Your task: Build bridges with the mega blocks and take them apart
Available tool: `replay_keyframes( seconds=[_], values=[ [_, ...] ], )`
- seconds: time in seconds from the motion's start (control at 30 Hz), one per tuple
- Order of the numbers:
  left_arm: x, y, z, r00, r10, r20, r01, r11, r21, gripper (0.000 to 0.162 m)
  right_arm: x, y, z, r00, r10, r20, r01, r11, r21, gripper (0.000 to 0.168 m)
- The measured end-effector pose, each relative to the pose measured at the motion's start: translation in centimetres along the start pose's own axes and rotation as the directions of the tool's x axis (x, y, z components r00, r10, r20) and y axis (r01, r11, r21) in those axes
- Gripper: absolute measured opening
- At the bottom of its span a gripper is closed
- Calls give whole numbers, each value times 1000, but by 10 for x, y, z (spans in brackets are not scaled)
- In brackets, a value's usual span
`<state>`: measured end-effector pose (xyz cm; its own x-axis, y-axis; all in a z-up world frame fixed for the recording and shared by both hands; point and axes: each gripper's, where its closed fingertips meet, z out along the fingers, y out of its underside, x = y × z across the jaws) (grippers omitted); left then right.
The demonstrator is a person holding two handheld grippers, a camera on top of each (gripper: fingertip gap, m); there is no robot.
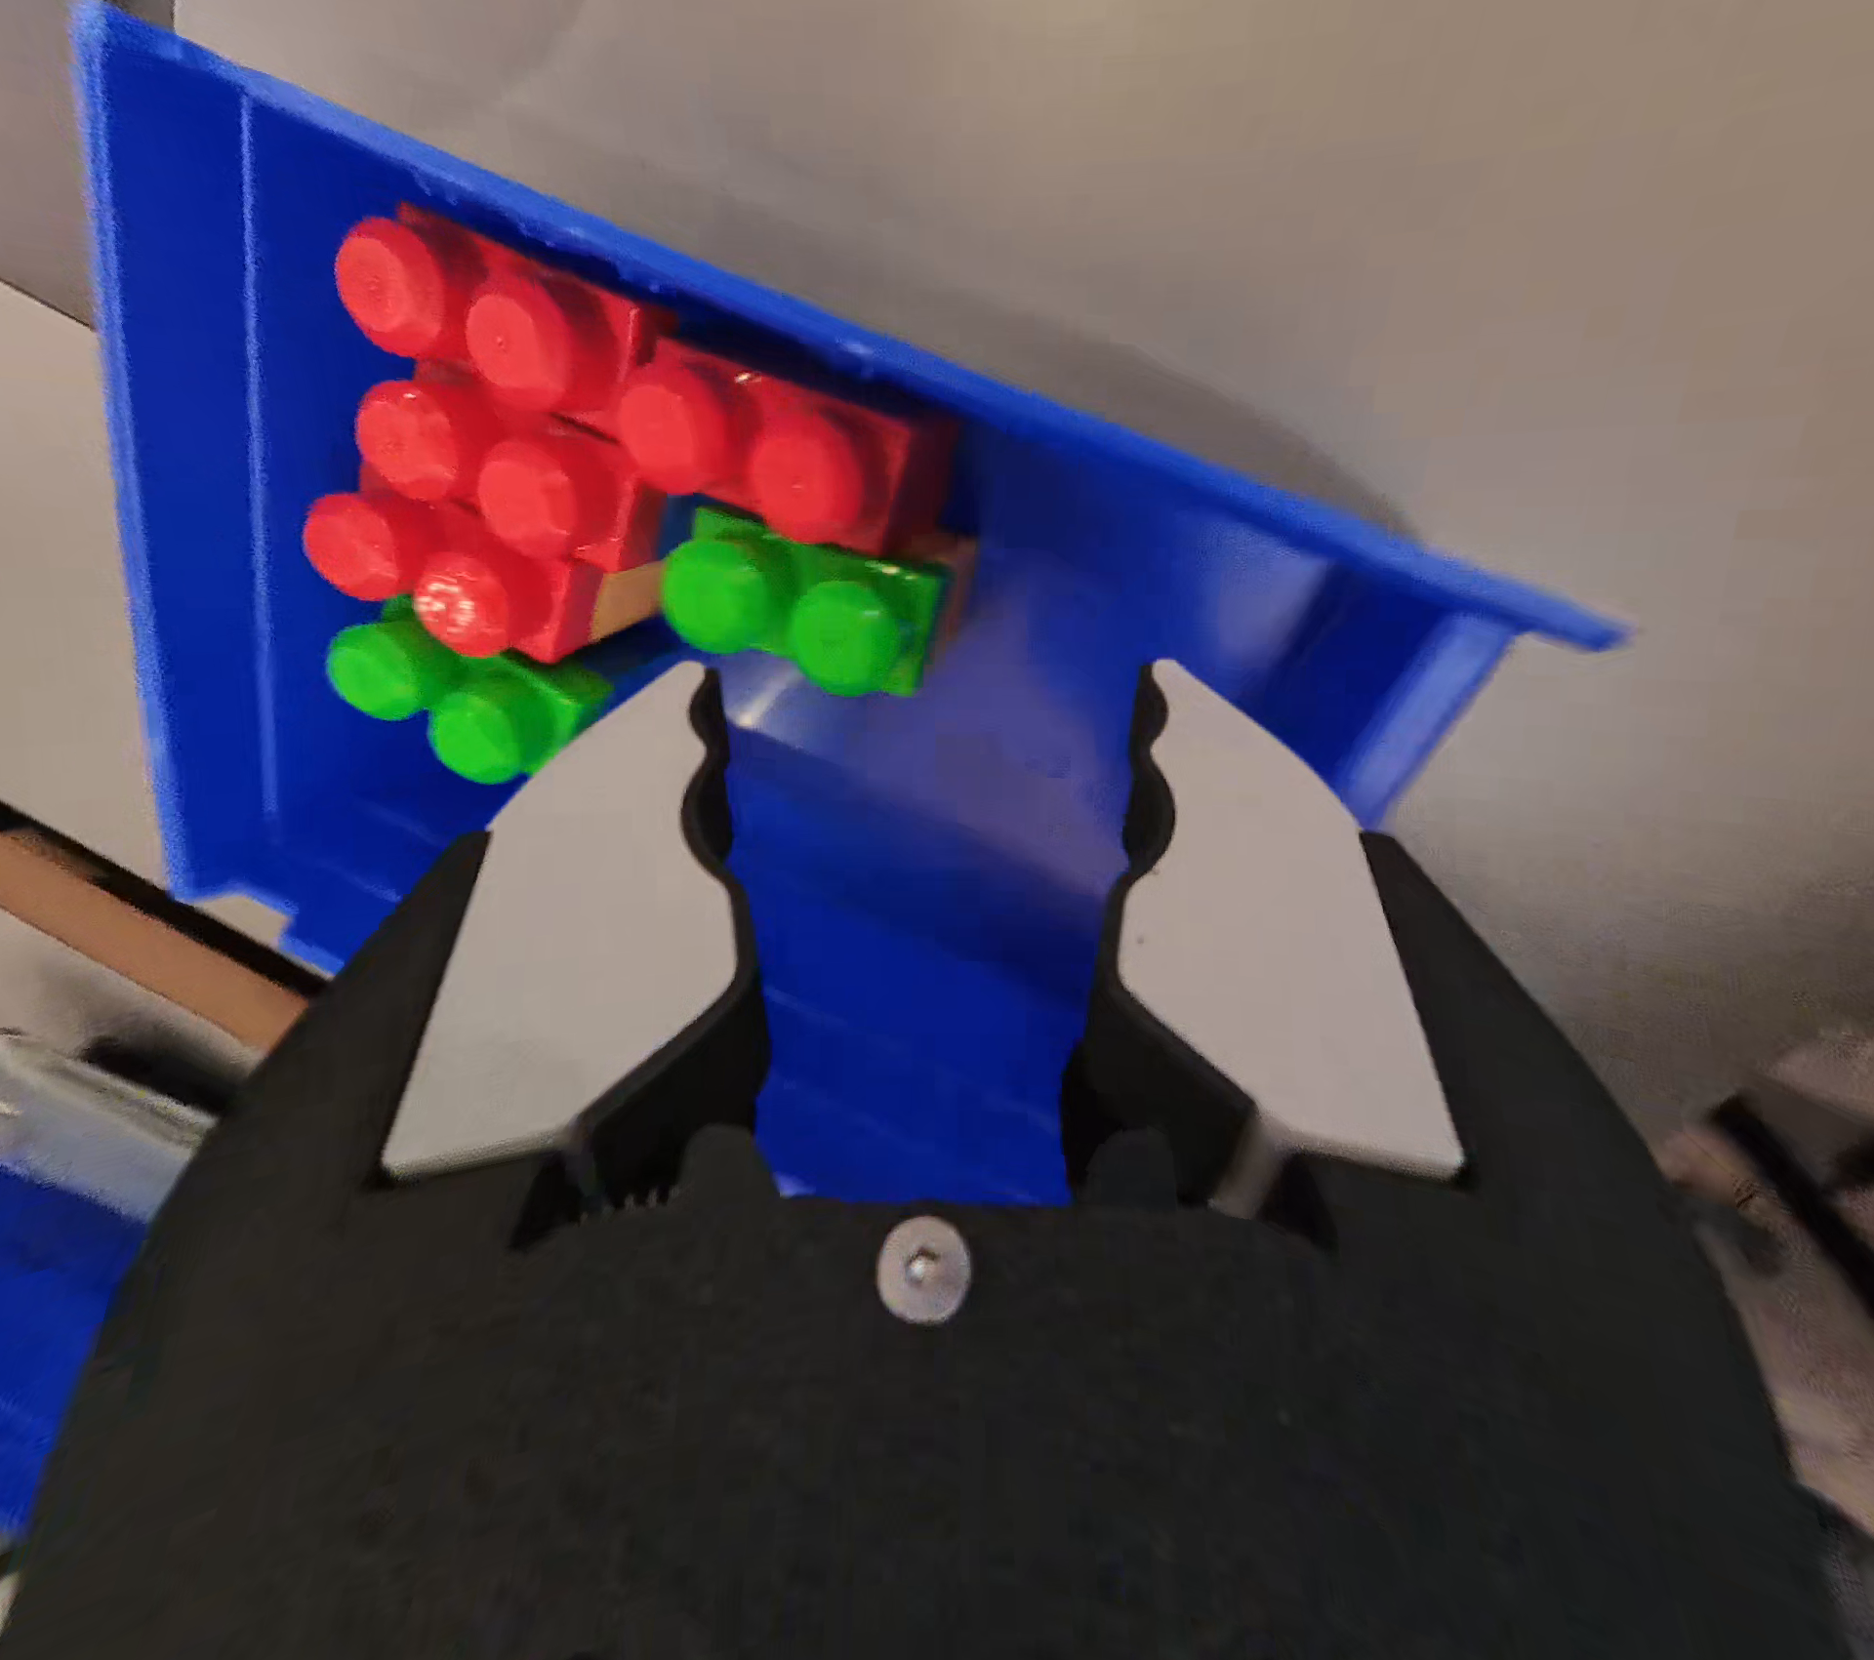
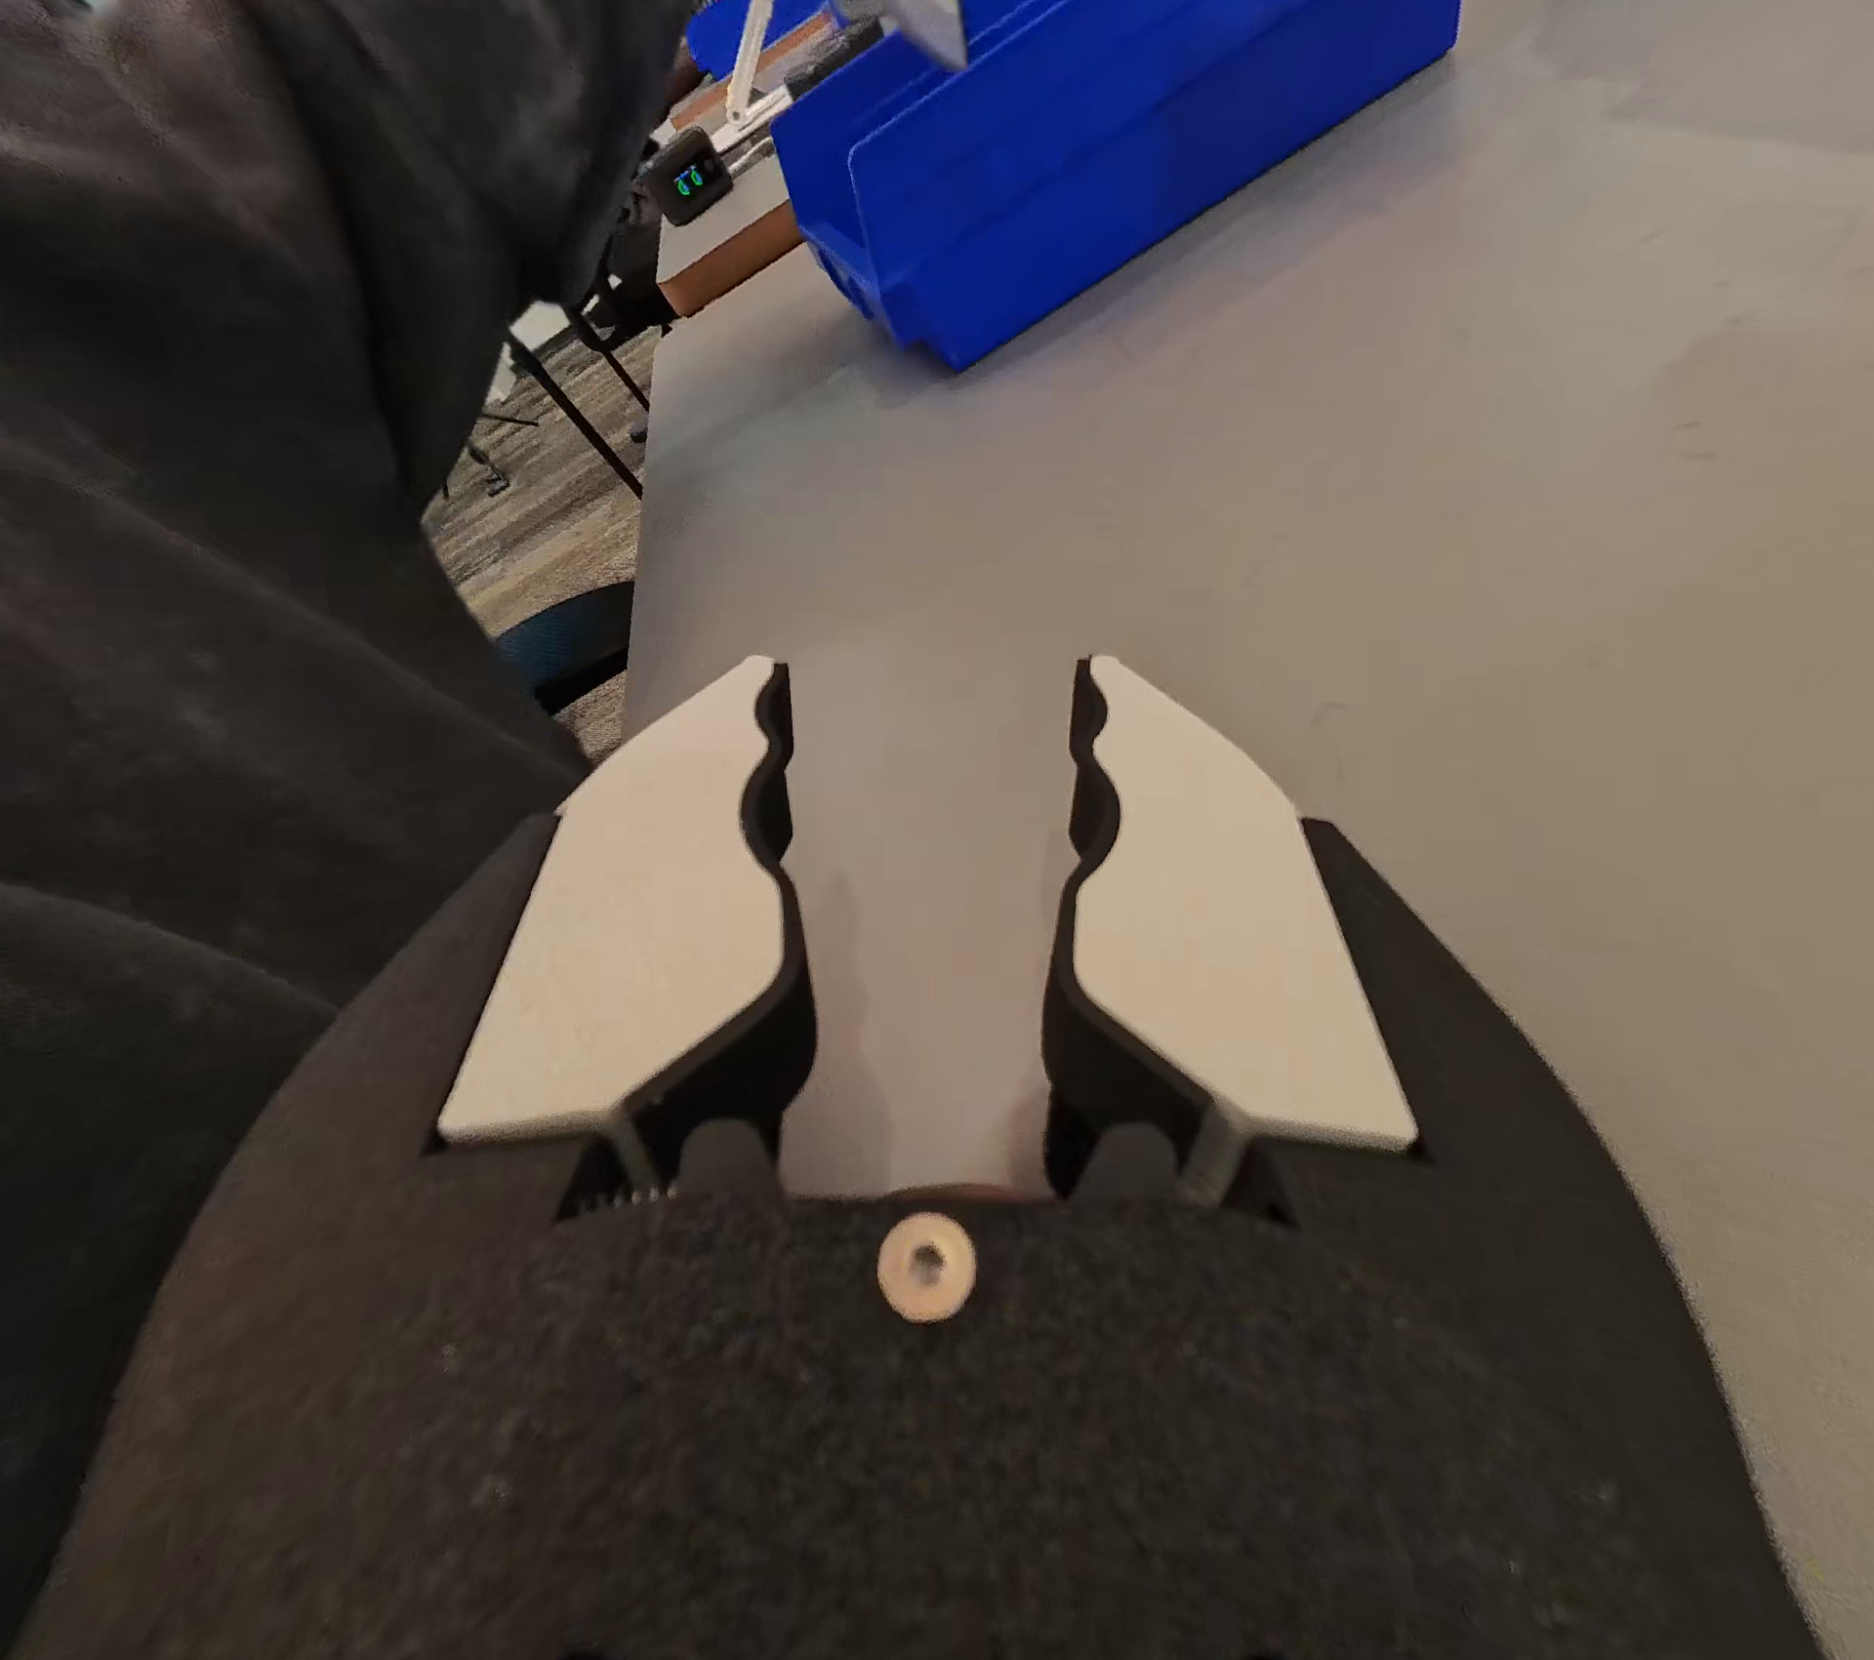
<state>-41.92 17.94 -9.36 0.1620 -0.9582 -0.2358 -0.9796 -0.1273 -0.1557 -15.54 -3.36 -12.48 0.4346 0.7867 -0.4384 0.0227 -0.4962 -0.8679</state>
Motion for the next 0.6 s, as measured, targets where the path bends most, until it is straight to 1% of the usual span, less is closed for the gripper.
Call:
replay_keyframes(
  seconds=[0.03, 0.1, 0.17, 0.27, 0.33, 0.53, 0.6],
  values=[
    [-11, 1, 6, 999, 42, -1, -42, 999, -28, 77, 0, 1, 0, 1000, 1, 0, -1, 1000, -6, 53],
    [-22, 1, 15, 992, 121, -42, -123, 991, -53, 79, -1, 3, 1, 1000, 0, -6, 0, 1000, -17, 53],
    [-25, 1, 25, 981, 172, -93, -179, 981, -72, 82, 0, 4, 1, 1000, 4, -14, -4, 1000, -20, 52],
    [-28, 13, 40, 962, 235, -141, -256, 953, -160, 86, 1, 3, -1, 1000, 19, -15, -19, 1000, -9, 52],
    [-30, 19, 47, 956, 249, -158, -278, 940, -200, 88, 2, 2, -2, 999, 36, -14, -36, 999, 3, 52],
    [-26, 23, 66, 953, 237, -190, -275, 939, -209, 86, 3, 4, 0, 998, 70, 4, -70, 997, -15, 51],
    [-27, 25, 70, 953, 240, -186, -278, 935, -218, 77, 2, 6, 2, 997, 71, 12, -71, 997, -35, 50]
  ],
)
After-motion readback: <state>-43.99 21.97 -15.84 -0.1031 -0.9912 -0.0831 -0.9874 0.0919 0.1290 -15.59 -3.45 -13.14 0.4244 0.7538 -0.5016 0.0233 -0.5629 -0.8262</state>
